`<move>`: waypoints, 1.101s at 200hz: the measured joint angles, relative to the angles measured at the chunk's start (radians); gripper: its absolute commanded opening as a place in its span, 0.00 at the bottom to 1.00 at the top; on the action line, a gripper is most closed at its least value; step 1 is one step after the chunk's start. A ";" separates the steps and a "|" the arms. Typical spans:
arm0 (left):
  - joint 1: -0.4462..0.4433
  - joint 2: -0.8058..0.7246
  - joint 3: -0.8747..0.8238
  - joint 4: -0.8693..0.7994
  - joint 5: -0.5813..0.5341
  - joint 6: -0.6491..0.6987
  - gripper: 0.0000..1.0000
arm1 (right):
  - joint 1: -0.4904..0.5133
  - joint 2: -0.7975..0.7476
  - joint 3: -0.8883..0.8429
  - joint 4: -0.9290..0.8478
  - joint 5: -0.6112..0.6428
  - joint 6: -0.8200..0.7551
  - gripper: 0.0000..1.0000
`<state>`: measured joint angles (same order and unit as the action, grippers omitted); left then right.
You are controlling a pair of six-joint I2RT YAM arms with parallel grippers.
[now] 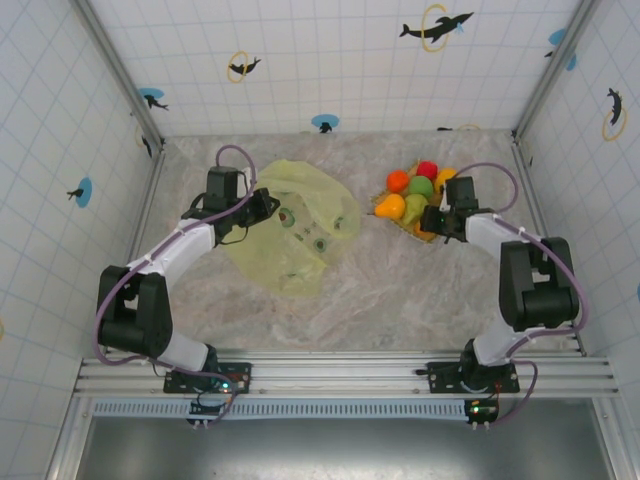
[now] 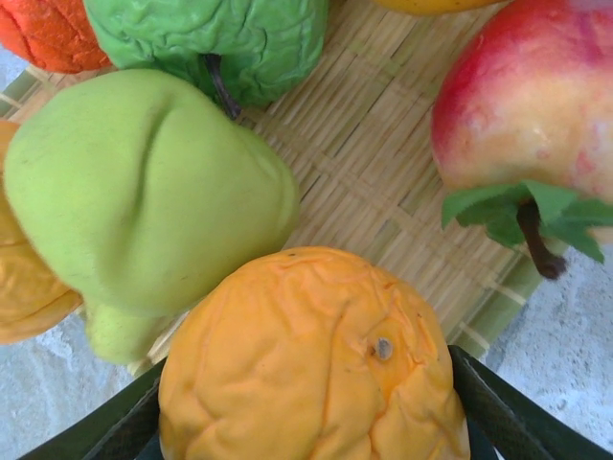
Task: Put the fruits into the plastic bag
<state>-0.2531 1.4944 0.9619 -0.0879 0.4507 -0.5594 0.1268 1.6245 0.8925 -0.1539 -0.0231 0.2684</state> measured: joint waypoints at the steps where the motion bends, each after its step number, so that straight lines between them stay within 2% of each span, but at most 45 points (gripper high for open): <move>1: 0.000 0.000 0.000 0.000 0.001 0.000 0.00 | 0.000 -0.002 -0.001 -0.001 0.000 0.000 0.61; 28: 0.000 0.000 0.000 0.001 0.009 -0.016 0.00 | -0.003 -0.111 -0.048 -0.012 -0.001 -0.004 0.59; 54: 0.000 -0.001 -0.003 0.014 0.016 -0.033 0.00 | 0.024 -0.288 -0.137 0.025 -0.047 -0.017 0.57; 69: 0.000 -0.004 -0.011 0.023 0.024 -0.048 0.00 | 0.091 -0.385 -0.198 0.066 -0.079 -0.023 0.56; 98: 0.000 -0.008 -0.024 0.042 0.046 -0.077 0.00 | 0.320 -0.474 -0.317 0.194 -0.130 -0.035 0.57; 126: 0.000 -0.013 -0.033 0.053 0.059 -0.102 0.00 | 0.514 -0.438 -0.383 0.294 -0.123 -0.079 0.57; 146: 0.000 -0.018 -0.034 0.054 0.063 -0.113 0.00 | 0.597 -0.361 -0.397 0.373 -0.111 -0.106 0.56; 180: 0.000 -0.024 -0.034 0.061 0.066 -0.126 0.00 | 0.676 -0.203 -0.396 0.526 -0.097 -0.151 0.55; 220: 0.000 -0.028 -0.034 0.064 0.074 -0.129 0.00 | 0.687 -0.003 -0.310 0.663 -0.071 -0.170 0.54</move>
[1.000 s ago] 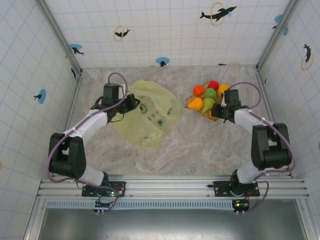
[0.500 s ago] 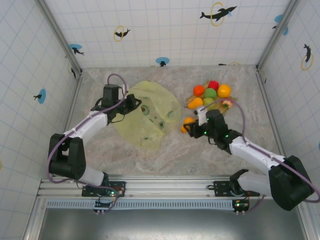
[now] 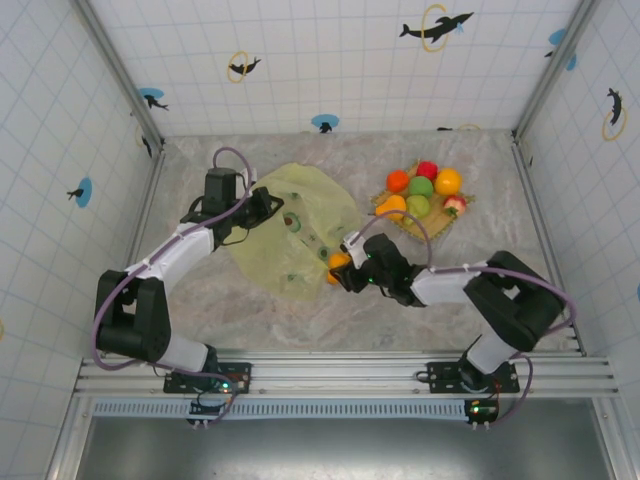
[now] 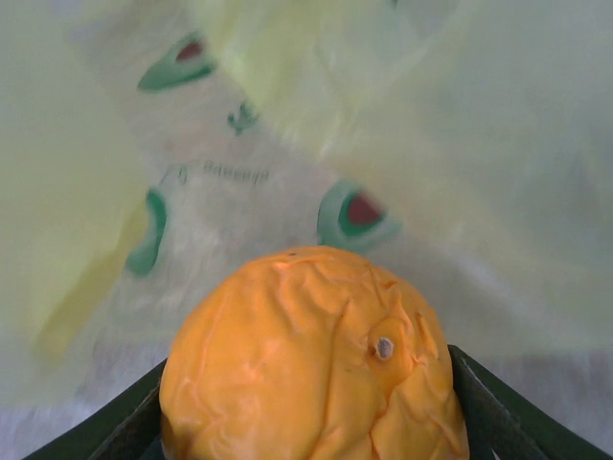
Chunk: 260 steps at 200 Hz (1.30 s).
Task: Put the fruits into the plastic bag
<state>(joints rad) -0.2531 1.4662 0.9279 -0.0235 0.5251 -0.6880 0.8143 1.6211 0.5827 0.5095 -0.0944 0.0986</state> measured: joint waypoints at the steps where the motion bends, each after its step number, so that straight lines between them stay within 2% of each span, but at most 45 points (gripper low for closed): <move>1: 0.000 0.000 0.000 0.000 0.000 -0.001 0.00 | 0.000 0.005 0.005 0.006 0.002 -0.001 0.54; 33: 0.000 0.000 -0.002 0.014 0.025 -0.017 0.00 | 0.004 0.113 0.106 0.170 0.035 0.048 0.54; 69: 0.000 0.000 -0.018 0.052 0.071 -0.051 0.00 | 0.014 0.262 0.242 0.309 0.132 0.151 0.56; 109: -0.004 0.000 -0.026 0.088 0.116 -0.082 0.00 | 0.031 0.436 0.448 0.320 0.259 0.271 0.57; 156: -0.027 0.000 -0.029 0.113 0.148 -0.102 0.00 | 0.031 0.572 0.638 0.274 0.328 0.388 0.62; 176: -0.031 0.000 -0.031 0.116 0.153 -0.104 0.00 | 0.024 0.622 0.709 0.240 0.308 0.423 0.66; 204: -0.031 0.000 -0.031 0.116 0.152 -0.106 0.00 | 0.015 0.663 0.763 0.191 0.215 0.443 0.74; 242: -0.031 0.000 -0.031 0.114 0.140 -0.102 0.00 | 0.003 0.650 0.734 0.175 0.072 0.434 0.86; 260: -0.031 0.000 -0.031 0.112 0.133 -0.100 0.00 | -0.003 0.604 0.661 0.171 0.016 0.425 0.88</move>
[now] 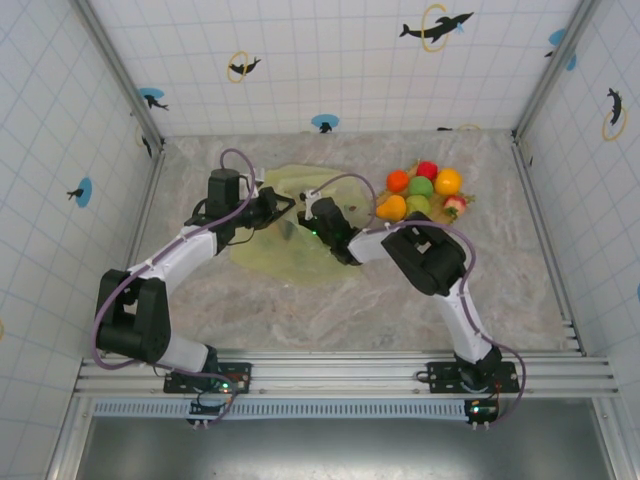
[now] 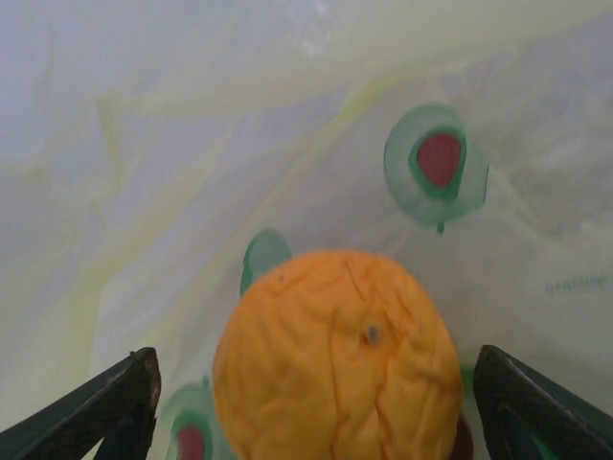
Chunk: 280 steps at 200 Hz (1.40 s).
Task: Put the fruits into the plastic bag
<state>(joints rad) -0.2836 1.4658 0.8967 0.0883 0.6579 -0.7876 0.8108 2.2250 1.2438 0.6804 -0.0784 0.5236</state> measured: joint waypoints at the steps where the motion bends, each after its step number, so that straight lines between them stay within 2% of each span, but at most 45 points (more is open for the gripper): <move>1: 0.000 0.000 0.000 0.000 0.000 0.000 0.00 | 0.000 -0.002 -0.003 0.000 -0.001 0.000 0.88; 52: 0.008 0.000 0.000 -0.013 -0.034 0.005 0.00 | -0.043 -0.229 -0.196 -0.014 -0.075 -0.047 0.85; 136: 0.016 0.014 0.000 -0.055 -0.095 0.058 0.00 | -0.074 -0.528 -0.362 -0.219 0.010 -0.158 0.81; 211: 0.026 0.023 0.000 -0.075 -0.120 0.084 0.00 | -0.202 -0.786 -0.513 -0.304 0.005 -0.164 0.84; 251: 0.029 0.023 0.000 -0.076 -0.120 0.084 0.00 | -0.275 -0.837 -0.504 -0.440 0.181 -0.203 0.87; 280: 0.029 0.023 0.000 -0.076 -0.119 0.084 0.00 | -0.286 -0.772 -0.407 -0.597 0.295 -0.306 0.90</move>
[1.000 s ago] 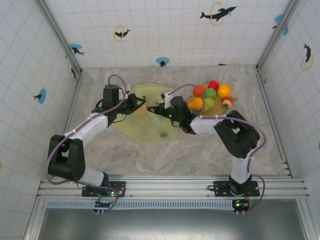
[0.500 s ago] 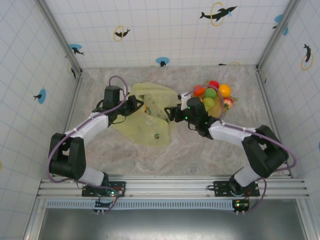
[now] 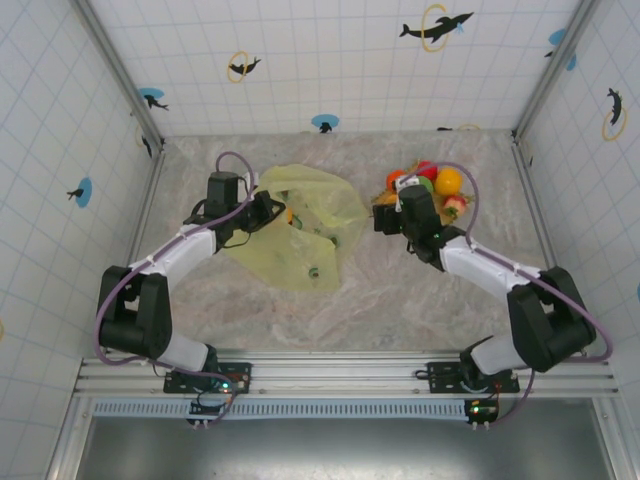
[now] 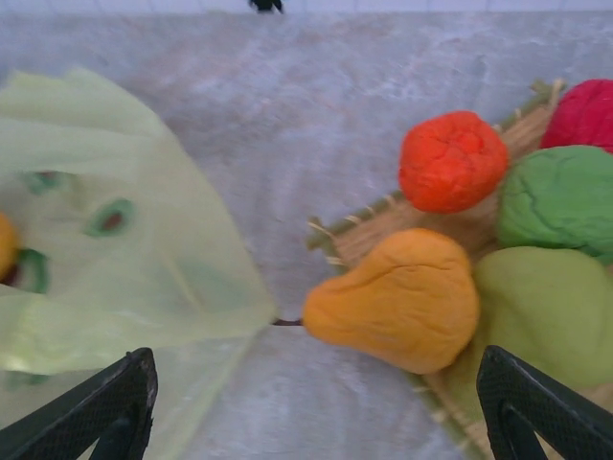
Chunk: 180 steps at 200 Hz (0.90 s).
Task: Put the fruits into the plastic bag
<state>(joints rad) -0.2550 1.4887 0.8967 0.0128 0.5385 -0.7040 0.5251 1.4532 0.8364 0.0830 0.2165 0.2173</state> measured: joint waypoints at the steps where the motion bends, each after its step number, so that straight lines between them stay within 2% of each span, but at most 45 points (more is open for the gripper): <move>1: 0.000 0.000 0.000 0.000 0.000 0.000 0.00 | 0.000 0.003 0.004 -0.004 0.003 -0.003 0.90; 33: 0.000 0.000 0.000 0.000 0.000 0.000 0.00 | 0.000 0.117 0.136 -0.129 0.076 -0.205 0.94; 86: 0.001 0.000 0.000 0.000 0.000 0.000 0.00 | 0.001 0.239 0.272 -0.301 0.125 -0.518 1.00; 128: 0.002 0.000 0.000 0.000 0.001 0.000 0.00 | -0.002 0.338 0.388 -0.393 0.156 -0.639 1.00; 180: 0.002 0.000 0.000 0.000 0.003 0.000 0.00 | -0.010 0.436 0.453 -0.465 0.163 -0.706 0.98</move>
<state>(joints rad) -0.2531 1.4887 0.8963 0.0128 0.5411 -0.7040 0.5156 1.8896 1.2896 -0.3820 0.3798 -0.4885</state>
